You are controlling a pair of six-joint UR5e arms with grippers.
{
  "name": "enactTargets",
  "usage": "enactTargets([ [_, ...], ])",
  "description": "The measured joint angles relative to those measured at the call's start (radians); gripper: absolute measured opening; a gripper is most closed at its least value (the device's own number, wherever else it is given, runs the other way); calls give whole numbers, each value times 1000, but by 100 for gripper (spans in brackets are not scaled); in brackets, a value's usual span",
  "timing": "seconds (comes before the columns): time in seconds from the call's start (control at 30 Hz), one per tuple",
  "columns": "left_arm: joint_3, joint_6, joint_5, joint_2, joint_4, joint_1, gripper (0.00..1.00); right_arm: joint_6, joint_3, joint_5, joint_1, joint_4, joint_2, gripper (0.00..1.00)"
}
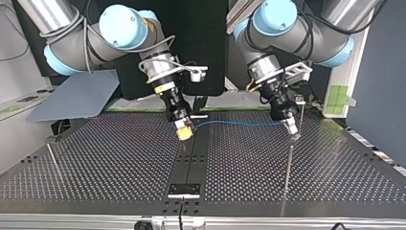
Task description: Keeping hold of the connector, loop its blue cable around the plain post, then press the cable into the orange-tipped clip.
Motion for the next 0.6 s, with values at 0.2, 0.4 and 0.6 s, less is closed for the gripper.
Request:
enactTargets([
  [0.2, 44, 24, 11, 62, -62, 18, 0, 1, -21, -24, -1, 1, 2, 0],
  [0.4, 95, 16, 56, 116, -116, 36, 0, 14, -40, -47, -2, 0, 4, 0],
  [0.6, 142, 7, 82, 147, -167, 67, 0, 25, -85, -73, -8, -1, 14, 0],
])
